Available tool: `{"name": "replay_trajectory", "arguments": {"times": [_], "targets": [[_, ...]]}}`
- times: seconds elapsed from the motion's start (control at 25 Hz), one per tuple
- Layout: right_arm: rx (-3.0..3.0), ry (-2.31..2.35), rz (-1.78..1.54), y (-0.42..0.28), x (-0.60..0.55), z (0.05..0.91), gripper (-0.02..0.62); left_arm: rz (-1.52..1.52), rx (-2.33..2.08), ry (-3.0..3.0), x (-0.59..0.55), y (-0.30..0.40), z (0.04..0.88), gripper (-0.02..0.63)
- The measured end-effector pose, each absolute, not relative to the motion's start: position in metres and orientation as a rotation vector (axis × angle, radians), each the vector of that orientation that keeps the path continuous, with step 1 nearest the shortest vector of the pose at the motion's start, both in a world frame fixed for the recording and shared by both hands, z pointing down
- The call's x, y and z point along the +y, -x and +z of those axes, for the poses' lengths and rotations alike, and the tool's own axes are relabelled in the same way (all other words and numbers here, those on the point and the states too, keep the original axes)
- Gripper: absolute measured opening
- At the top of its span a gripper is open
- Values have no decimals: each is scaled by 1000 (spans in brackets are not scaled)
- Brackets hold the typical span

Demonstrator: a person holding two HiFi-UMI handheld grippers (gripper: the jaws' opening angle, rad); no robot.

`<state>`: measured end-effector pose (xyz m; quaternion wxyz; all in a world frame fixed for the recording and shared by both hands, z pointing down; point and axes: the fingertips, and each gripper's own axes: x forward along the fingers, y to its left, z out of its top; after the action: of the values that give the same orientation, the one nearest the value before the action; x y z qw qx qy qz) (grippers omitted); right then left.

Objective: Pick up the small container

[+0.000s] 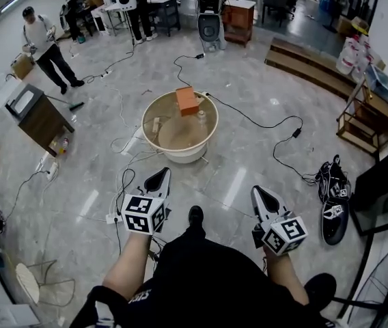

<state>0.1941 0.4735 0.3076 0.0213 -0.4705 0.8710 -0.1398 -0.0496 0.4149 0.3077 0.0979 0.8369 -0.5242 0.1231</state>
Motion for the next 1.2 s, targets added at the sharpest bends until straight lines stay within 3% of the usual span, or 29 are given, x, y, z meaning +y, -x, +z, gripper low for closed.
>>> {"name": "replay_trajectory", "arguments": {"times": [0.32, 1.2], "targets": [[2744, 1438, -507, -177, 395, 326, 14, 350, -1521, -2470, 334, 50, 325, 12], [2879, 1376, -596, -49, 110, 333, 14, 329, -1460, -2430, 56, 145, 349, 13]]}}
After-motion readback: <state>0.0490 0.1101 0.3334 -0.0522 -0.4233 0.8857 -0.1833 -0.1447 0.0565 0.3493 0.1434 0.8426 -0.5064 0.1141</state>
